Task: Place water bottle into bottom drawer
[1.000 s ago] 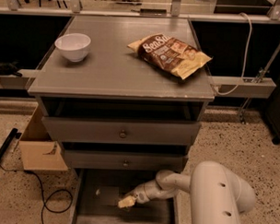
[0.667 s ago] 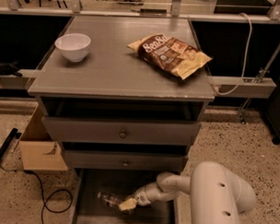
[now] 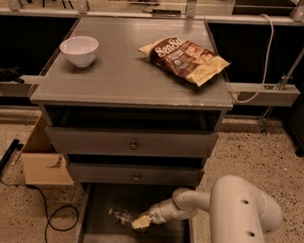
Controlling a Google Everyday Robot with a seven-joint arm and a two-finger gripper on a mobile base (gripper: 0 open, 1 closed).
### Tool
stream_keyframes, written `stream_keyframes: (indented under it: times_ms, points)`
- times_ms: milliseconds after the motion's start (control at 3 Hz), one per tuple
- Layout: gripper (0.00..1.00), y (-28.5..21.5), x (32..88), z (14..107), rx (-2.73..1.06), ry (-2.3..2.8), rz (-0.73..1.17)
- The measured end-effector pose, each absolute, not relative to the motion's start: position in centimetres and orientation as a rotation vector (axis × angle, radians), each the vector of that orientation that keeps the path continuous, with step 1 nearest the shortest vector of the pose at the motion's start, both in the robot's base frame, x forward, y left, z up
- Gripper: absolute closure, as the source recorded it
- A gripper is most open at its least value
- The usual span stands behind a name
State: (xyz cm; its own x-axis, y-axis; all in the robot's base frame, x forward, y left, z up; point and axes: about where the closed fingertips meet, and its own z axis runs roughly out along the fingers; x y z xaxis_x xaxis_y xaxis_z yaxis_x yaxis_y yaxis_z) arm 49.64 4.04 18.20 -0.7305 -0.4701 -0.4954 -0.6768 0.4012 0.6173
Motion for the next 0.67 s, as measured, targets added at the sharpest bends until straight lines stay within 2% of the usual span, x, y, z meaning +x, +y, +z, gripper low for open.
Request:
stream_keyframes:
  times_ms: [667]
  points:
    - [1.0, 3.93, 50.32, 18.73, -1.005, 2.435, 1.157]
